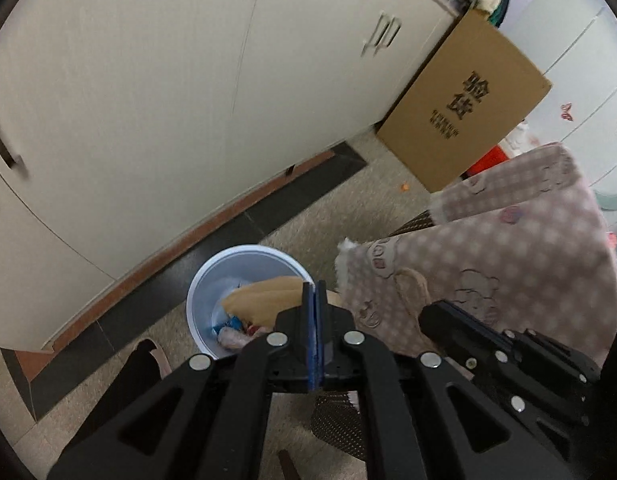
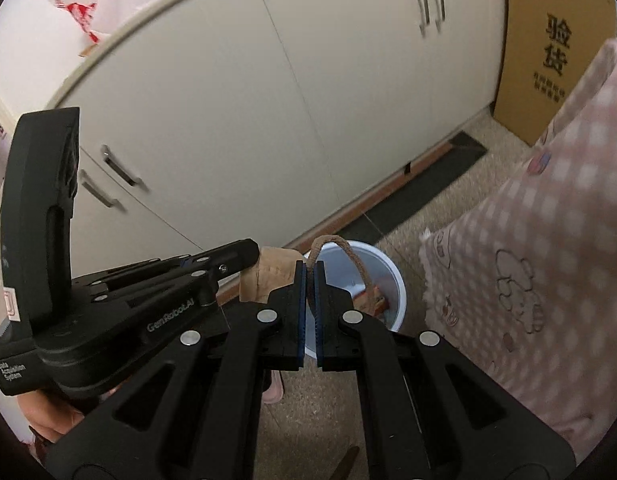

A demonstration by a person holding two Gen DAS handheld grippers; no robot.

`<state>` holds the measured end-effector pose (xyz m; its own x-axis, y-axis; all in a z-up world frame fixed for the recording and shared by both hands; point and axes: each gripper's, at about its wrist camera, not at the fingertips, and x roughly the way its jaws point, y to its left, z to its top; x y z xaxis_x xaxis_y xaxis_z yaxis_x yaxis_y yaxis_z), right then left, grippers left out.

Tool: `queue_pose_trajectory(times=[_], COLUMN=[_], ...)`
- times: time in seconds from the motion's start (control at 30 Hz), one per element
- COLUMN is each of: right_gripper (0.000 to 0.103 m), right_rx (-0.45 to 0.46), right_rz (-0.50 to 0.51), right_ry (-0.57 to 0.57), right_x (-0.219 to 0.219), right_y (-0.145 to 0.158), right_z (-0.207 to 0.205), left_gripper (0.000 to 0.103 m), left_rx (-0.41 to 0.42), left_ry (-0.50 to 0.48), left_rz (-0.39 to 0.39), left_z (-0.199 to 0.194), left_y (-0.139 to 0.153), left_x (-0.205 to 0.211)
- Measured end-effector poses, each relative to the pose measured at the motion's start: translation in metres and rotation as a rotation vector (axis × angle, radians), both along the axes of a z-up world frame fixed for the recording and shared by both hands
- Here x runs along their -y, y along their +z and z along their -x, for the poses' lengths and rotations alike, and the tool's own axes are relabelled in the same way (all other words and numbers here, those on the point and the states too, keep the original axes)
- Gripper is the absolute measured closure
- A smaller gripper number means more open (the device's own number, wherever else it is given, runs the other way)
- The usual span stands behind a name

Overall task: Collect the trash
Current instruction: 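Carry the twine and cloth over the wastebasket and open both grippers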

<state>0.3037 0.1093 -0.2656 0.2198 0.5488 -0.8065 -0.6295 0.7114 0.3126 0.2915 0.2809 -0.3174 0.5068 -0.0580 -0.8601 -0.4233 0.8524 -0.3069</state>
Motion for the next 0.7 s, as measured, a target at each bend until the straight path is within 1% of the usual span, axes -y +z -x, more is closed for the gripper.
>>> queue_pose_trajectory(times=[0.07,0.1,0.13,0.17,0.23,0.33,0.43,0.7], right_gripper=[0.099,0.099,0.099,0.099,0.099,0.099,0.099,0.099], right_rx=[-0.016,-0.023,-0.029,-0.034,-0.045,-0.053,-0.065,-0.104], right_rz=[0.016,0.021,0.024,0.028,0.031,0.038,0.038,0.023], right_ry=[0.0,0.0,0.002,0.002,0.002,0.003,0.006,0.012], right_x=[-0.002,-0.004,-0.005,-0.006,-0.006,-0.01,-0.012,-0.027], right_y=[-0.01,-0.014,-0.017,-0.019,-0.024,-0.029,-0.033,-0.041], right_z=[-0.004,-0.005,-0.007,-0.008,-0.009,-0.011,-0.011,-0.017], left_gripper=[0.095,0.077,0.051,0.045,0.043,0.042,0.042,0.04], left_rx=[-0.033,-0.065,-0.078,-0.086,-0.097,-0.12,-0.135,-0.14], left_ry=[-0.001,0.0,0.009,0.025,0.033,0.049,0.06,0.114], left_rz=[0.012,0.017,0.012,-0.001,-0.009,-0.002,-0.017,-0.037], left_z=[-0.005,-0.007,-0.008,-0.008,-0.005,-0.001,0.001,0.012], left_y=[-0.01,-0.017,-0.021,-0.024,-0.029,-0.035,-0.038,-0.038], left_x=[-0.002,-0.004,-0.005,-0.008,-0.012,-0.016,-0.018,-0.031])
